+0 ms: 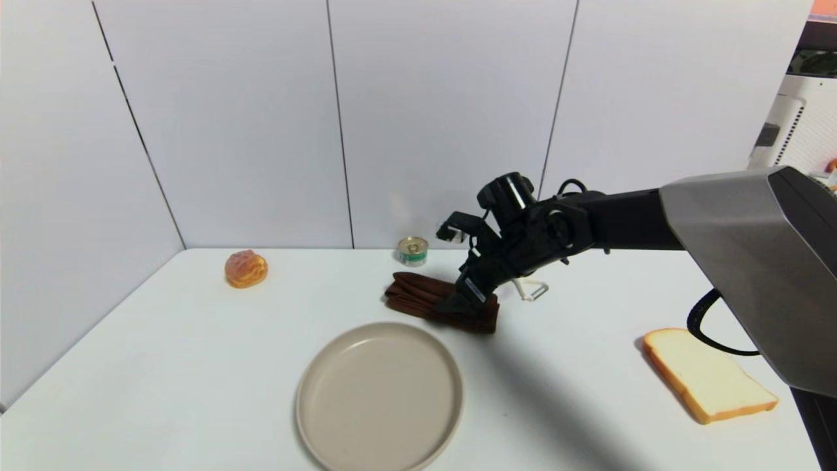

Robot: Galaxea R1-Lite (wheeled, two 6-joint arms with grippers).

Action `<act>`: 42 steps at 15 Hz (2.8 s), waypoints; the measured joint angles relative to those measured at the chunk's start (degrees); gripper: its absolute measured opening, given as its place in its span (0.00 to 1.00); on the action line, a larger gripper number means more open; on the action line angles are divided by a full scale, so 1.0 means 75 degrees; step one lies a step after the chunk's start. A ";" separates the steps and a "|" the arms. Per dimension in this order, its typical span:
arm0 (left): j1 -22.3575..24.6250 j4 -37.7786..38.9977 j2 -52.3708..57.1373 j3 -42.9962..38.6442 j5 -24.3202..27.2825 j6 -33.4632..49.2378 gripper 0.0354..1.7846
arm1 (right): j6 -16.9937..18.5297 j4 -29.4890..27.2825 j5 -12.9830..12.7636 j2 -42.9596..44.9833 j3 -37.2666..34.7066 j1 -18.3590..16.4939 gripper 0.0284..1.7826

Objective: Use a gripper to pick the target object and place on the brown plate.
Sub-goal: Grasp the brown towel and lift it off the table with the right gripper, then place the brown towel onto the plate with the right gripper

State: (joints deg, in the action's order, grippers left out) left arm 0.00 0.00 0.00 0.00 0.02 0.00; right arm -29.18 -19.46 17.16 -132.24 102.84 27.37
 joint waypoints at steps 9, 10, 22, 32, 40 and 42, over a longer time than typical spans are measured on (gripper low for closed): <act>0.0000 0.0000 0.0000 0.0000 -0.0003 0.0000 0.98 | -0.0008 0.0029 -0.0007 -0.0206 0.0011 0.0132 0.95; 0.0000 0.0000 0.0000 0.0000 -0.0003 0.0000 0.98 | -0.0011 0.0102 -0.0015 -0.0241 0.0011 0.0151 0.95; 0.0000 0.0000 0.0000 0.0000 -0.0003 0.0000 0.98 | 0.0007 0.0323 -0.0210 -0.0553 0.0041 0.0169 0.95; 0.0000 0.0000 0.0000 0.0000 -0.0003 -0.0003 0.98 | 0.0026 0.0262 -0.0249 -0.0545 0.0037 0.0117 0.10; 0.0000 0.0000 0.0000 0.0000 0.0000 0.0000 0.98 | 0.0117 0.0231 -0.0228 0.0007 0.0052 0.0047 0.10; 0.0000 0.0000 0.0000 0.0000 0.0000 0.0003 0.98 | 0.0137 0.0221 -0.0184 0.0301 0.0050 0.0059 0.10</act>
State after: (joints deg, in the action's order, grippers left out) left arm 0.00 0.00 0.00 0.00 0.02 0.02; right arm -28.16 -17.80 15.79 -129.99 103.22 27.81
